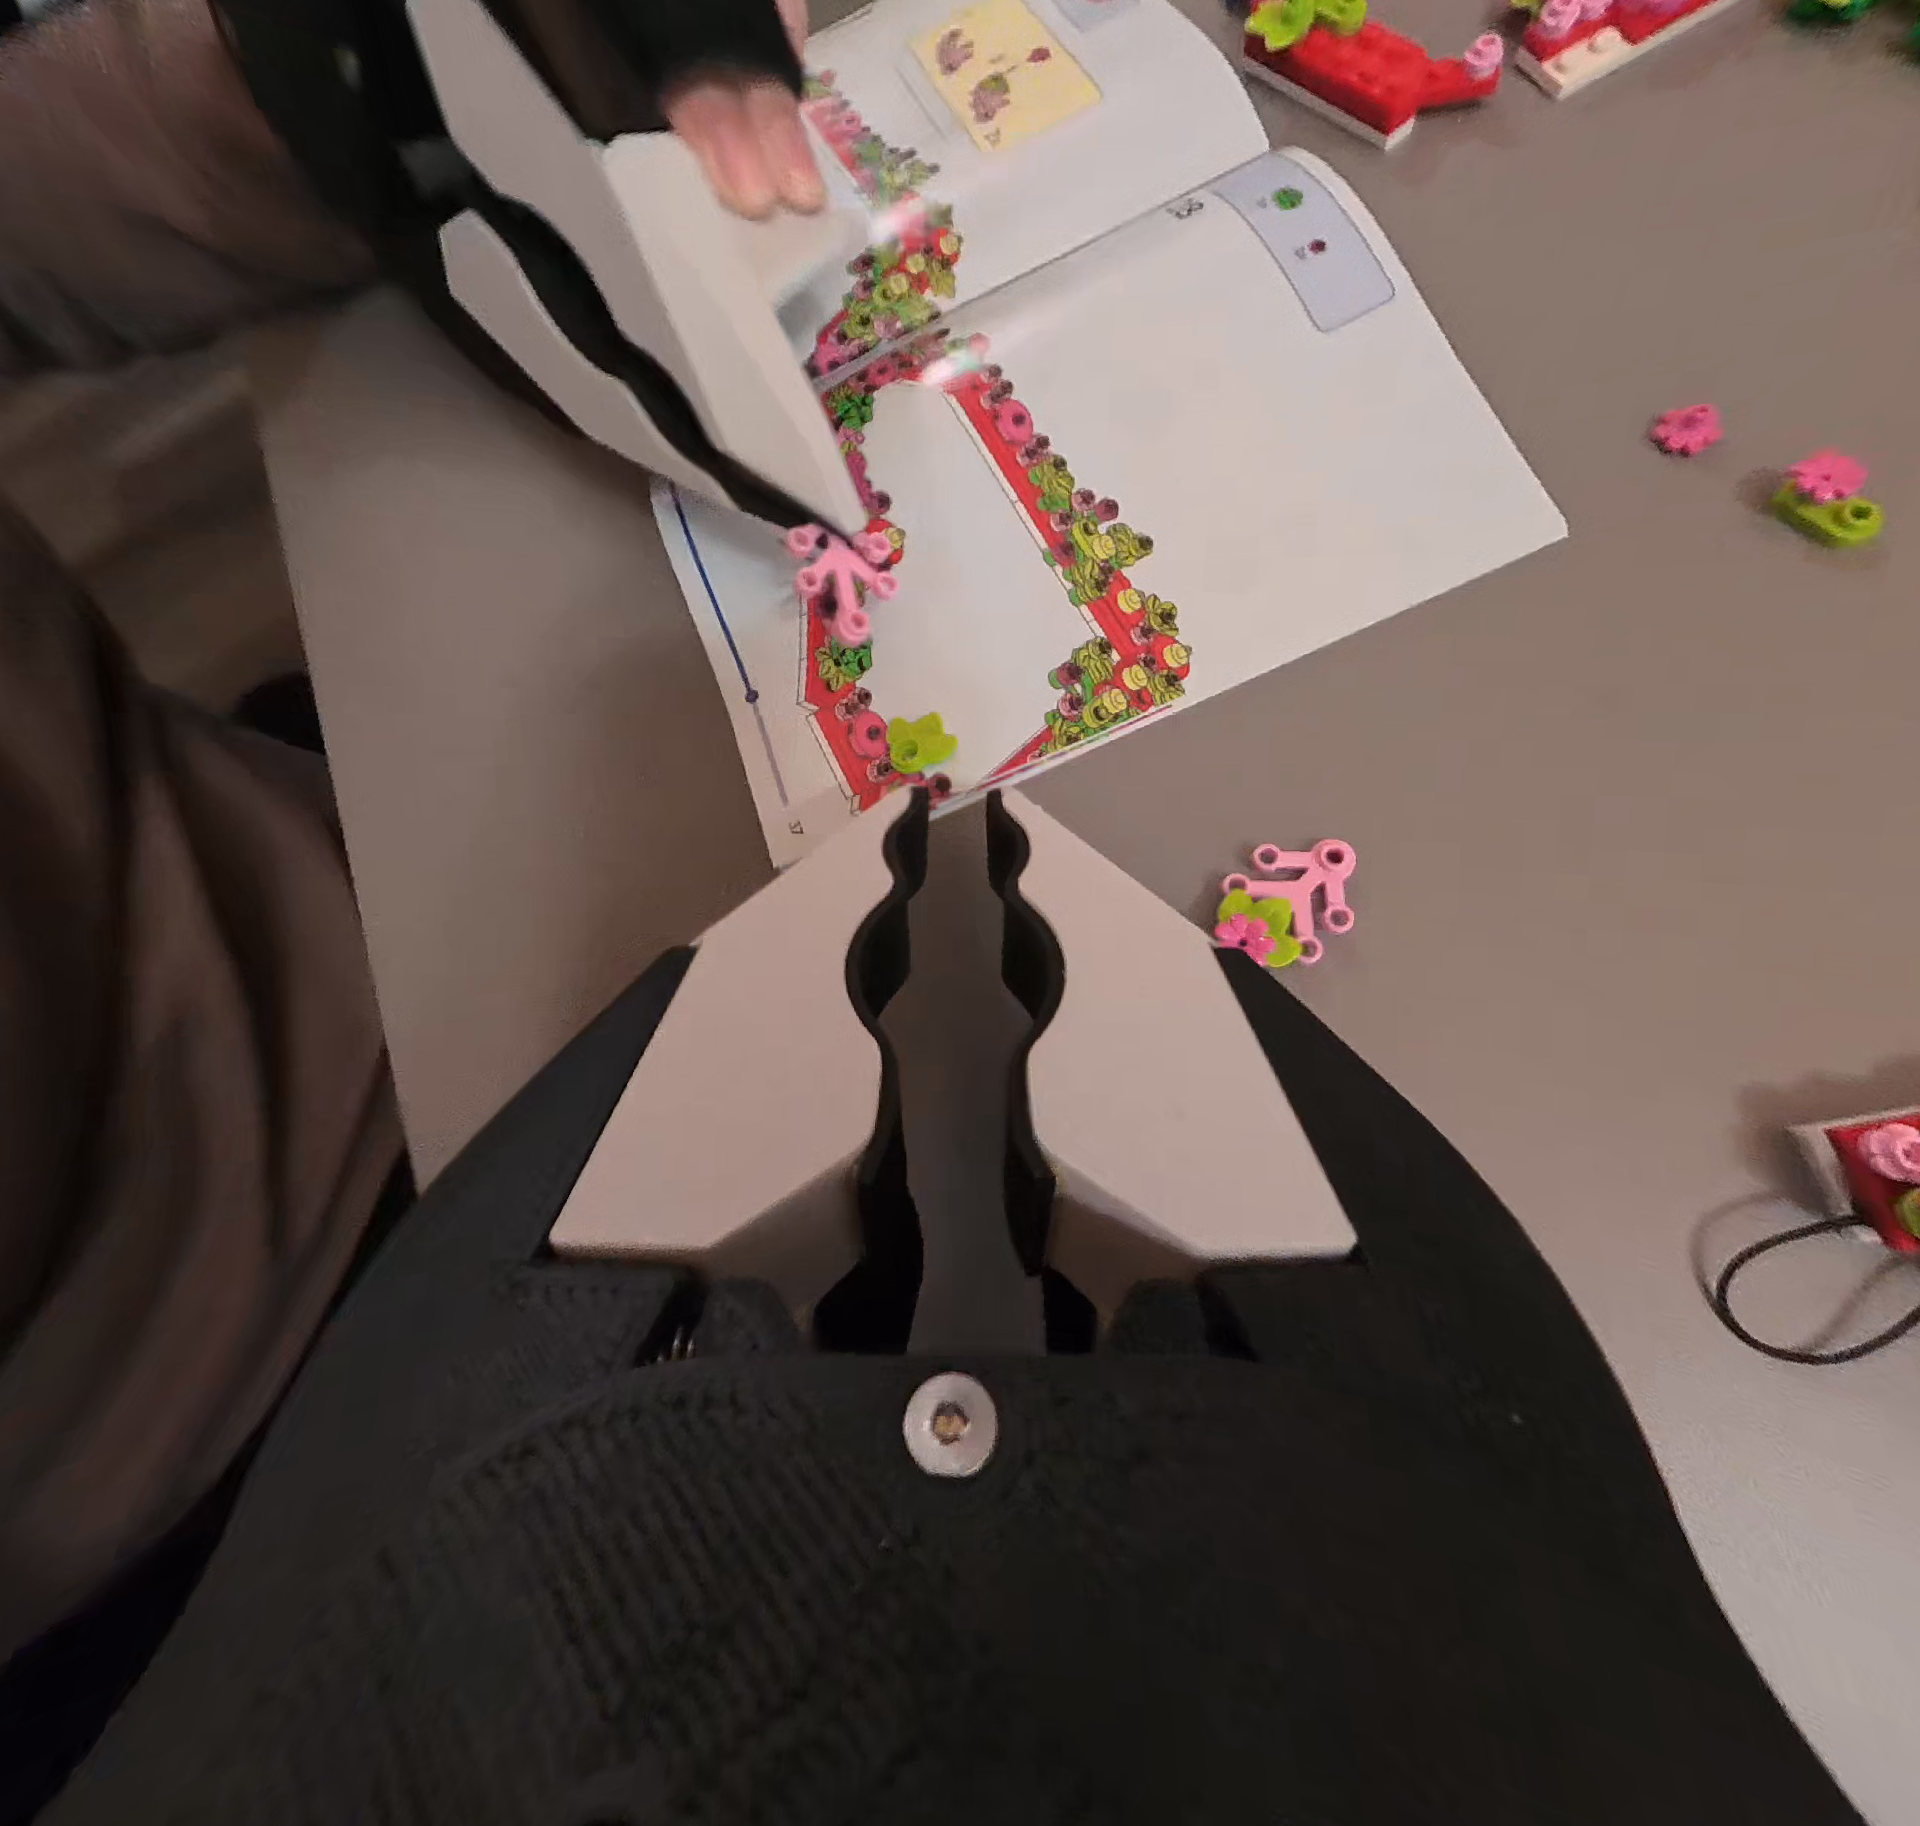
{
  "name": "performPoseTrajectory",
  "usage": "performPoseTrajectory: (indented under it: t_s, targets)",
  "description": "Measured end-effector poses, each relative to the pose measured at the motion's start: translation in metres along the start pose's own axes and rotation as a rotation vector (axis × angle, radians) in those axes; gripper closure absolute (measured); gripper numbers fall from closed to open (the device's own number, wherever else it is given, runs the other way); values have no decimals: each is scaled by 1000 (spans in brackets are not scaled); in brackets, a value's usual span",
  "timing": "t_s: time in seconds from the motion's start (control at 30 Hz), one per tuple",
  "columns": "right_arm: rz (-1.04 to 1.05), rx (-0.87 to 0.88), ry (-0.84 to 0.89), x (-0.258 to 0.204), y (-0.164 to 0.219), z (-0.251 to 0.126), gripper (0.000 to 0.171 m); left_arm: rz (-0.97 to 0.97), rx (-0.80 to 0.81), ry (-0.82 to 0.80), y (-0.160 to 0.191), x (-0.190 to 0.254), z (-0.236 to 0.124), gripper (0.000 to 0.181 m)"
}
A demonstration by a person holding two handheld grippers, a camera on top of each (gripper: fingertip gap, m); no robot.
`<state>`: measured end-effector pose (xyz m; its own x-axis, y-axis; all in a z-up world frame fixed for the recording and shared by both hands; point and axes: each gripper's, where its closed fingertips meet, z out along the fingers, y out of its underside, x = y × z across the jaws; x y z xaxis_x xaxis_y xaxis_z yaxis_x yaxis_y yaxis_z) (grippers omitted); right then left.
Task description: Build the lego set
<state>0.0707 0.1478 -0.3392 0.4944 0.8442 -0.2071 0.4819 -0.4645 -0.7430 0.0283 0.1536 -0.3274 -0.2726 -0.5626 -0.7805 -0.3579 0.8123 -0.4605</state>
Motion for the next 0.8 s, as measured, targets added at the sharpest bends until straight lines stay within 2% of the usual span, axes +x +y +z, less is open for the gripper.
performPoseTrajectory:
  t_s: [0.03,0.2,0.37,0.5,0.8]
  targets:
    - [-27,11,10,-2,0,1,162,-23,-3,16,1,2,1,178]
    - [-124,19,5,-12,-2,7,158,-84,-16,85,6,10,4,178]
    - [-25,-1,-24,-8,-5,12,156,-159,-4,120,8,12,4,178]
    - [-46,-64,5,-7,0,15,155,-222,10,138,9,10,3,178]
    - [-231,-125,114,-3,3,15,167,-389,17,175,6,8,4,178]
